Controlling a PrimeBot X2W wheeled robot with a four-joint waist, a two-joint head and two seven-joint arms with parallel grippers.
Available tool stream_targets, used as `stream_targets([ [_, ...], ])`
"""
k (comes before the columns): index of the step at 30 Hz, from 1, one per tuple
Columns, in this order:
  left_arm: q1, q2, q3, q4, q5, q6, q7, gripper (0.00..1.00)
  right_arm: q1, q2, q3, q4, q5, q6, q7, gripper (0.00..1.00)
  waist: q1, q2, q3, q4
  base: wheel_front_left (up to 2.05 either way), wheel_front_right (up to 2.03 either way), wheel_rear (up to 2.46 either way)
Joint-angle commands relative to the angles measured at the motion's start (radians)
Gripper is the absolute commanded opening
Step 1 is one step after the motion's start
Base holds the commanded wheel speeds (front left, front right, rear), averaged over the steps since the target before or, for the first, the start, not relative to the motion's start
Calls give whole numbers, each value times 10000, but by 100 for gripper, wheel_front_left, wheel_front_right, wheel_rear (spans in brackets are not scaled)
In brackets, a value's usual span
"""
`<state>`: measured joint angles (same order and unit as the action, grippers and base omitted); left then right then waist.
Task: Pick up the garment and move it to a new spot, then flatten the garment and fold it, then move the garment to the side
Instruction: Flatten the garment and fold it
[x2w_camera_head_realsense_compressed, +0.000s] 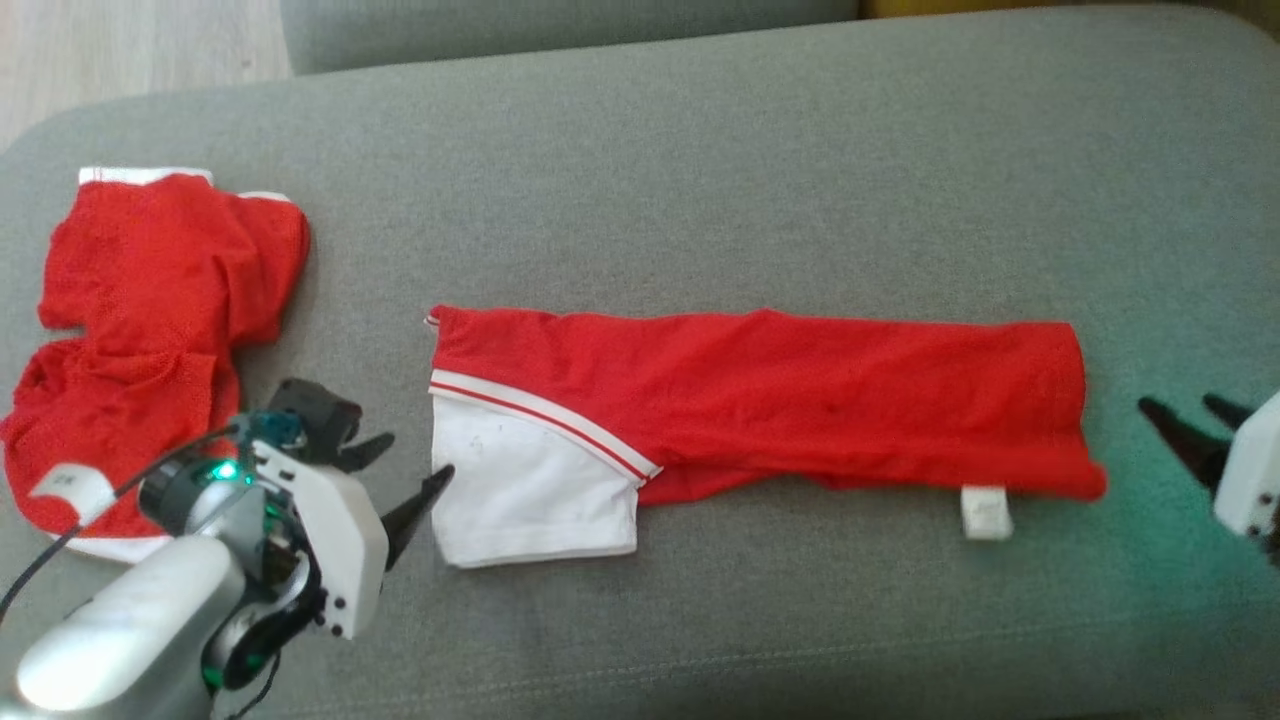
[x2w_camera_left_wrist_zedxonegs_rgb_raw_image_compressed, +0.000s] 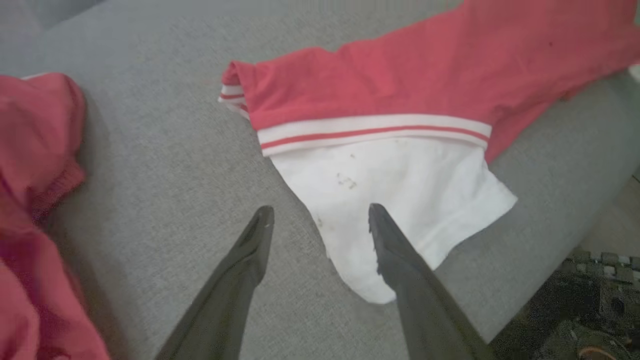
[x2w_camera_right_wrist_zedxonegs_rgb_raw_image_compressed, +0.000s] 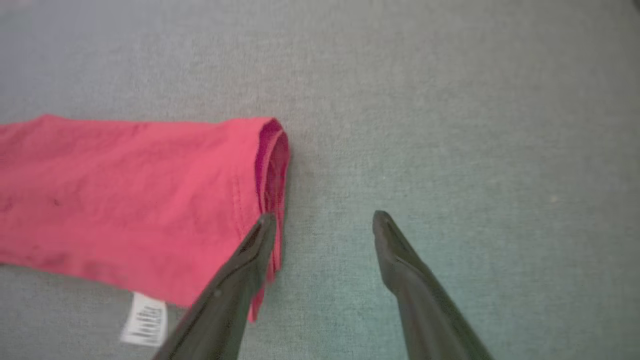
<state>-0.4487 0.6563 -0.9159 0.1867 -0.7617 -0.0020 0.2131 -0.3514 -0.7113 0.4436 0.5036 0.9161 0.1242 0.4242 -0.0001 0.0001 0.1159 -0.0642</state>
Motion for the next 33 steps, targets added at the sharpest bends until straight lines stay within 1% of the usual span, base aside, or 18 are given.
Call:
stream_targets([
  [1, -388, 303, 635, -195, -98, 90, -144, 100, 80, -496, -191, -319, -118, 65, -14, 100, 1, -1, -66, 3, 0, 0, 0],
  [5, -469, 172, 1061, -194, -323, 383, -564, 100, 96, -370, -1076, -469, -595, 65, -62, 100, 1, -1, -200, 27, 0, 0, 0],
  [9, -537, -96, 1635, -226, -601, 787, -1230, 100, 50, 36, -2036, -783, -1262, 65, -471, 100, 1, -1, -258, 49, 0, 0, 0],
  [13, -520, -549, 2298, -186, -971, 1198, -2129, 100, 47, 773, -2887, -1146, -1898, 65, -1031, 100, 1, -1, -377, 47, 0, 0, 0],
  [18, -283, -1269, 3171, -113, -1560, 1497, -3532, 100, 172, 1861, -3710, -1573, -2547, 65, -1930, 100, 1, -1, -415, 26, 0, 0, 0],
  [21, -45, -1732, 3597, -45, -1818, 1417, -4312, 100, 297, 2553, -4088, -1787, -2670, 65, -2615, 100, 1, -1, -390, 20, 0, 0, 0],
  [23, 166, -2005, 3823, 61, -1750, 1311, -4588, 100, 434, 2902, -4205, -1839, -2767, 65, -3053, 100, 1, -1, -402, 23, 0, 0, 0],
  [26, 589, -2511, 4327, 285, -1597, 1180, -4728, 100, 662, 3376, -4269, -1926, -2785, 65, -3747, 100, 1, -1, -446, 46, 0, 0, 0],
  [31, 1489, -3560, 5929, 147, -671, 898, -4744, 100, 1130, 3889, -4146, -1881, -3114, 65, -4621, 100, 1, -1, -456, 57, 0, 0, 0],
  [32, 1638, -3730, 6138, 139, -458, 788, -4745, 100, 1205, 3972, -4148, -1776, -3176, 65, -4677, 100, 1, -1, -448, 69, 0, 0, 0],
  [33, 1638, -3730, 6138, 139, -458, 788, -4745, 100, 1205, 3972, -4148, -1776, -3176, 65, -4677, 100, 1, -1, -448, 69, 0, 0, 0],
])
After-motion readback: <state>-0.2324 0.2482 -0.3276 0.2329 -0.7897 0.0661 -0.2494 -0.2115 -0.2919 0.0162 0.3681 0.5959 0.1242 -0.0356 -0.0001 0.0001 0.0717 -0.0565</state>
